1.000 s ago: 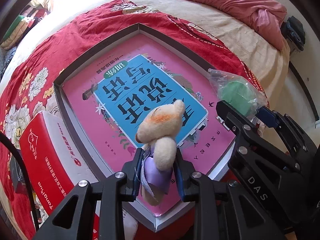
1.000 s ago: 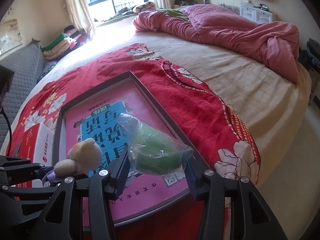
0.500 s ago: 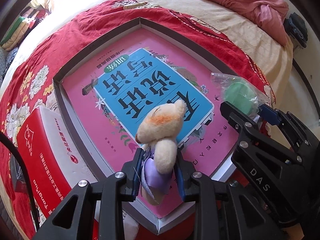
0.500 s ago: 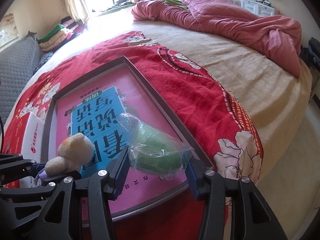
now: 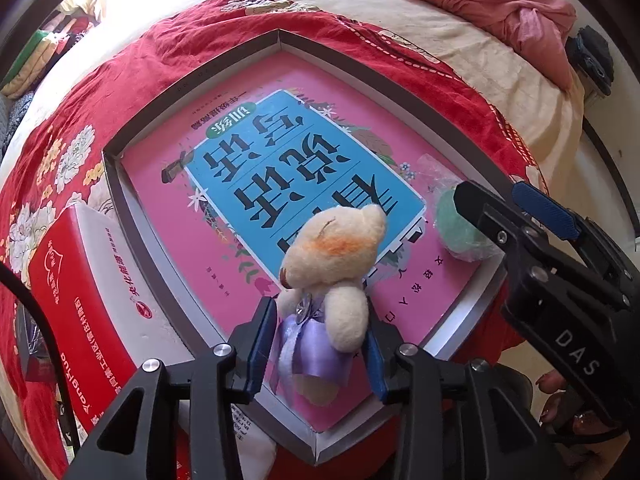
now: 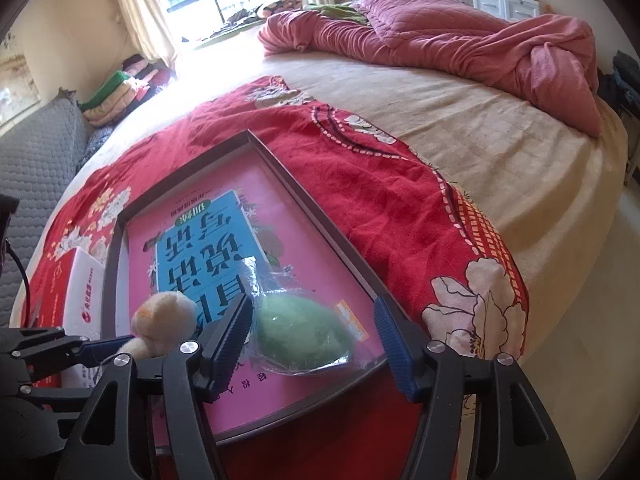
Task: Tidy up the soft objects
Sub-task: 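Open the right tool to drop the soap in the tray while the left tool releases the bear there, then withdraw both open tools from the tray back over the item pile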
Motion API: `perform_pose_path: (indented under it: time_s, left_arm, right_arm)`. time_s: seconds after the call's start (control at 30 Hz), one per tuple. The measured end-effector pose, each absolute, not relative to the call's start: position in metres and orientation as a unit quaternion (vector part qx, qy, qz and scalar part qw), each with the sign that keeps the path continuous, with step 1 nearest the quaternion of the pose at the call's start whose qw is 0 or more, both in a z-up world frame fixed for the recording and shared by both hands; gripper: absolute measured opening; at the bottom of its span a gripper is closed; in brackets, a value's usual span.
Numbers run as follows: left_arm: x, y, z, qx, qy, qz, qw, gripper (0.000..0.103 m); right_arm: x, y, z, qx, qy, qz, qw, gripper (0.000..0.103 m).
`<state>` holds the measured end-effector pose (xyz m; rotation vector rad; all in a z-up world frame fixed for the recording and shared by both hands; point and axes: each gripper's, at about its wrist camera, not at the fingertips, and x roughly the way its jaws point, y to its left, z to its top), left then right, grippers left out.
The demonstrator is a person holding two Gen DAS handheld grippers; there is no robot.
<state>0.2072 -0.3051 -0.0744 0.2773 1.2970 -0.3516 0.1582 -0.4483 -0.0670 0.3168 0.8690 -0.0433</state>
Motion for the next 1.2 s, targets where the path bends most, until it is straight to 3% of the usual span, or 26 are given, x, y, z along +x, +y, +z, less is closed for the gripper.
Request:
perform_pose_path:
  time_s: [0.23, 0.3, 0.37, 1.2]
  left_arm:
    - [0.202, -0.309, -0.073, 0.134, 0.595, -0.167, 0.775, 0.049]
    - [0.200, -0.310, -0.071, 0.139, 0.588, -0.167, 0.779, 0.059]
    - [0.199, -0.310, -0.069, 0.142, 0.584, -0.164, 0.782, 0.061]
    - [0.172, -0.273, -0.019, 0.074, 0.528, -0.159, 0.831, 0.070]
  right_arm:
    - [0.152, -0.457, -0.055, 0.165, 0.395, -0.030, 0.903, 0.071]
    - [0.151, -0.459, -0.054, 0.167, 0.394, -0.032, 0.903, 0.072]
    - [0.151, -0.459, -0.054, 0.163, 0.396, -0.036, 0.903, 0.073]
    - [0.146, -0.453, -0.040, 0.135, 0.384, -0.057, 0.912, 0.077]
